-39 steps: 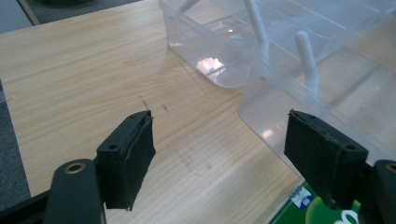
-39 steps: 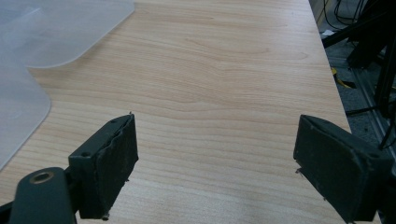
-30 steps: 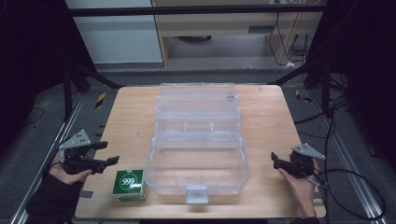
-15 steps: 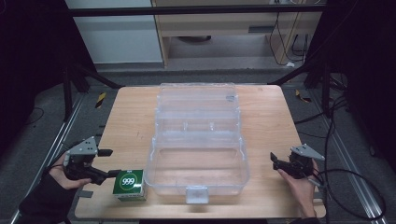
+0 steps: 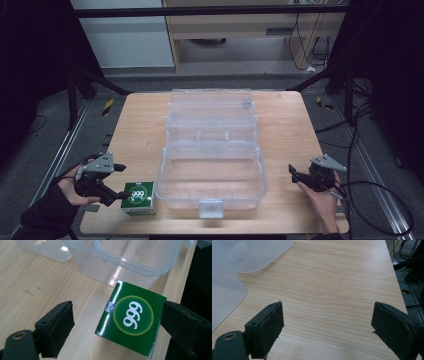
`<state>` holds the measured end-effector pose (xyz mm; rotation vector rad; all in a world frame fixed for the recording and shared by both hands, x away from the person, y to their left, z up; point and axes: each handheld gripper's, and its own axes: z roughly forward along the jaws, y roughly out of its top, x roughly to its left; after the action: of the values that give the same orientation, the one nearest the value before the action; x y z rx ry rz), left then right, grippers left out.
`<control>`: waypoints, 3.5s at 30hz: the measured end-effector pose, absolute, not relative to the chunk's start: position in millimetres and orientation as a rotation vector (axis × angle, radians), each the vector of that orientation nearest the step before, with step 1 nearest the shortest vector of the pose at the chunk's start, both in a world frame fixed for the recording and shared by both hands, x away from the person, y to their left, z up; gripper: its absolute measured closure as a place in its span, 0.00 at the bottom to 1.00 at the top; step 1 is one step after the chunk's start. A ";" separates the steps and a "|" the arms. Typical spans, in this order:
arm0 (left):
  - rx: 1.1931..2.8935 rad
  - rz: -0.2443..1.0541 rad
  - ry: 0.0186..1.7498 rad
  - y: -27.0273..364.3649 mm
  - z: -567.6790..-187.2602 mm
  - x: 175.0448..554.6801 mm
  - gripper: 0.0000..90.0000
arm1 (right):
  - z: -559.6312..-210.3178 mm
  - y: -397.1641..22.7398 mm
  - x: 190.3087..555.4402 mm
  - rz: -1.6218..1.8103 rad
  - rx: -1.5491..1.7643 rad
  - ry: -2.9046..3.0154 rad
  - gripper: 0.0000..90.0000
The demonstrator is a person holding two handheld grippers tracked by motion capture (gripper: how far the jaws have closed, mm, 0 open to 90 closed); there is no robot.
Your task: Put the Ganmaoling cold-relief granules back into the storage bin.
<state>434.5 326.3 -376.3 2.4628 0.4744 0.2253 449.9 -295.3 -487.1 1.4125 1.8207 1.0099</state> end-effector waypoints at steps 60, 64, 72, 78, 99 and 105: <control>2.698 0.149 0.324 282.2 -418.7 437.4 0.03 | -494.1 -290.7 454.0 0.967 1.416 1.914 0.06; 2.707 0.138 0.329 281.5 -424.1 438.1 0.03 | -494.6 -290.2 454.3 0.963 1.413 1.919 0.06; 2.723 0.116 0.330 279.5 -433.5 440.2 0.03 | -496.1 -289.1 455.1 0.947 1.408 1.938 0.06; 2.742 0.102 0.324 277.7 -438.7 442.3 0.04 | -496.6 -288.7 455.5 0.942 1.404 1.944 0.06; 2.755 0.056 0.295 279.6 -440.2 445.8 0.14 | -497.7 -288.0 456.3 0.933 1.394 1.967 0.06; 2.766 0.047 0.298 279.8 -438.6 444.9 0.15 | -497.7 -287.9 456.1 0.932 1.394 1.968 0.06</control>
<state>444.9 279.8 -438.6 2.7659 0.2976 0.0474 456.1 -287.9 -497.7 1.3943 1.9685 0.9320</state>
